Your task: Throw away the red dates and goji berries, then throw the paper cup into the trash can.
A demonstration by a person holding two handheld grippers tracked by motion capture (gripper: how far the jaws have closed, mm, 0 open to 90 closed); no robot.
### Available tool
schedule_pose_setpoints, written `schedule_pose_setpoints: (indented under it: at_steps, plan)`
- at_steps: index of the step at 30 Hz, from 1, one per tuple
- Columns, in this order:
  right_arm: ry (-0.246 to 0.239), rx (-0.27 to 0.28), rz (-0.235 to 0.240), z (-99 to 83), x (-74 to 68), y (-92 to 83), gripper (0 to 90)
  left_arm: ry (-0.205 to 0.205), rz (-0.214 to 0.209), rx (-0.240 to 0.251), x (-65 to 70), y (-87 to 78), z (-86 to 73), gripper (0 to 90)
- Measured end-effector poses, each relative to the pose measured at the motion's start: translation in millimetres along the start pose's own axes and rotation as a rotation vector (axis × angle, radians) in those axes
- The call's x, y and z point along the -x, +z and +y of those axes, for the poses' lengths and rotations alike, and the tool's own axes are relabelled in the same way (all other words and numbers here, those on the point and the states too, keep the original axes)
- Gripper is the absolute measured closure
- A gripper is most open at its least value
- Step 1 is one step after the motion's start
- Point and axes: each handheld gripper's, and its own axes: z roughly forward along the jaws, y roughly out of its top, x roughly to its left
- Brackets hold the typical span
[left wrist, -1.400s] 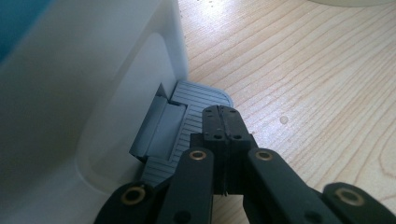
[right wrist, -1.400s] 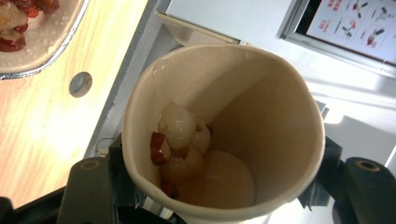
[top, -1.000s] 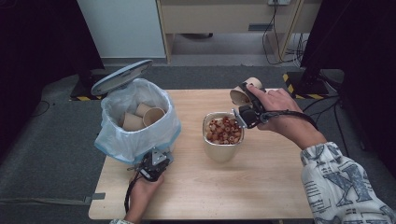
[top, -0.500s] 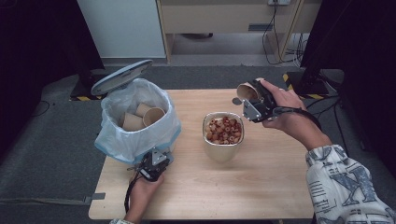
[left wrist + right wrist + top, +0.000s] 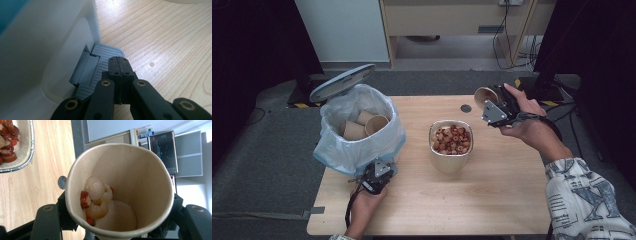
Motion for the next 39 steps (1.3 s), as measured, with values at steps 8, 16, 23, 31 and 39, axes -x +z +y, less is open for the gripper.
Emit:
schedule_pose_setpoints:
  at_steps: [8, 16, 23, 31, 39]
  plan:
    - [0.035, -0.002, 0.012, -10.3, -2.5, -0.8, 33.4, 0.001, 0.0, 0.0, 0.0, 0.0, 0.0, 89.8]
    - [0.048, -0.01, 0.013, -17.3, -3.6, -2.8, 33.3, 0.001, 0.001, 0.0, 0.2, 0.0, 0.0, 89.8]
    - [0.075, -0.006, 0.022, -23.1, -5.1, -4.4, 33.1, 0.001, 0.001, 0.0, 0.2, 0.0, 0.0, 89.8]
    - [0.15, -0.005, 0.048, -39.2, -8.0, -6.3, 32.9, 0.001, 0.001, 0.0, 0.1, 0.0, 0.0, 89.8]
    - [0.28, 0.022, 0.07, -55.4, -5.4, -6.6, 32.9, 0.001, 0.0, 0.0, -0.1, 0.0, 0.0, 89.8]
